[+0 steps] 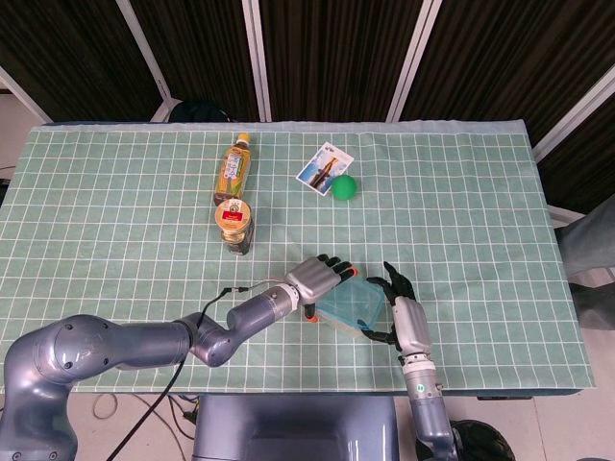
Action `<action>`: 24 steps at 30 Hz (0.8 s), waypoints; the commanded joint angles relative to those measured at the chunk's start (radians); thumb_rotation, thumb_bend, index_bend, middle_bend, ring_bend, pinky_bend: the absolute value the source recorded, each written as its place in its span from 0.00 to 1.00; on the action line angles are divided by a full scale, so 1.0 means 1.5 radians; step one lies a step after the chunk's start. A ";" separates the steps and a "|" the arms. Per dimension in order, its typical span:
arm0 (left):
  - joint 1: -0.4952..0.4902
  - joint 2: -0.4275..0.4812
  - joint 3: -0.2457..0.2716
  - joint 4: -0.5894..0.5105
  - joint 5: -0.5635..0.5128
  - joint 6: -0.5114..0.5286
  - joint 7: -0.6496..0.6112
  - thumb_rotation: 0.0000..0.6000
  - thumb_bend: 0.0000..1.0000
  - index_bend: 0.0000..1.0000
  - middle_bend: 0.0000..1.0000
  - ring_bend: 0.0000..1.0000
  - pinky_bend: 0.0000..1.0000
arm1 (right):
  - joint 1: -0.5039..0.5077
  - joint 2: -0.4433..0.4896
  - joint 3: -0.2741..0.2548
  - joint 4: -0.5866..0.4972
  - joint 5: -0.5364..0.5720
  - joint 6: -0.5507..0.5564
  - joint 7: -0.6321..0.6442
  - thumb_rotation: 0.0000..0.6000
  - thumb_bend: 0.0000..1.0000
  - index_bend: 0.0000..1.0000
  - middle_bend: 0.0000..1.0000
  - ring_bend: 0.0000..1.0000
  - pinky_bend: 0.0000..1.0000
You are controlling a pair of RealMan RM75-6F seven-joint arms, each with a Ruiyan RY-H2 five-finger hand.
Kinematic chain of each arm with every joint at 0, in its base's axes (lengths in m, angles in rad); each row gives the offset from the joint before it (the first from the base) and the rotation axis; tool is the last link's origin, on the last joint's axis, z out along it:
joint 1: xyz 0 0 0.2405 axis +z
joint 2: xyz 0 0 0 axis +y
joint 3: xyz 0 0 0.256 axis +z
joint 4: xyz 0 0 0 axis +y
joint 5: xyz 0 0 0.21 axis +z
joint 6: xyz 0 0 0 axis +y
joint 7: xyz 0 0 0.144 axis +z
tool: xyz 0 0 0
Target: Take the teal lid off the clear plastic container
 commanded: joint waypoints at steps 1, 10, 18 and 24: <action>0.001 0.005 0.000 -0.006 0.002 0.003 0.001 1.00 0.00 0.00 0.00 0.00 0.10 | 0.000 0.001 0.001 -0.003 0.000 -0.001 0.001 1.00 0.33 0.38 0.04 0.00 0.00; 0.006 0.026 0.000 -0.033 0.009 0.011 0.003 1.00 0.00 0.00 0.00 0.00 0.10 | -0.002 0.003 0.000 -0.012 -0.001 -0.001 0.000 1.00 0.47 0.48 0.05 0.00 0.00; 0.019 0.058 -0.001 -0.071 0.020 0.030 0.002 1.00 0.00 0.00 0.00 0.00 0.09 | -0.004 0.005 -0.006 -0.018 -0.006 -0.002 -0.001 1.00 0.58 0.52 0.05 0.00 0.00; 0.029 0.086 -0.004 -0.095 0.030 0.051 0.004 1.00 0.00 0.00 0.00 0.00 0.09 | -0.007 0.007 -0.008 -0.018 -0.010 0.002 0.000 1.00 0.58 0.53 0.05 0.00 0.00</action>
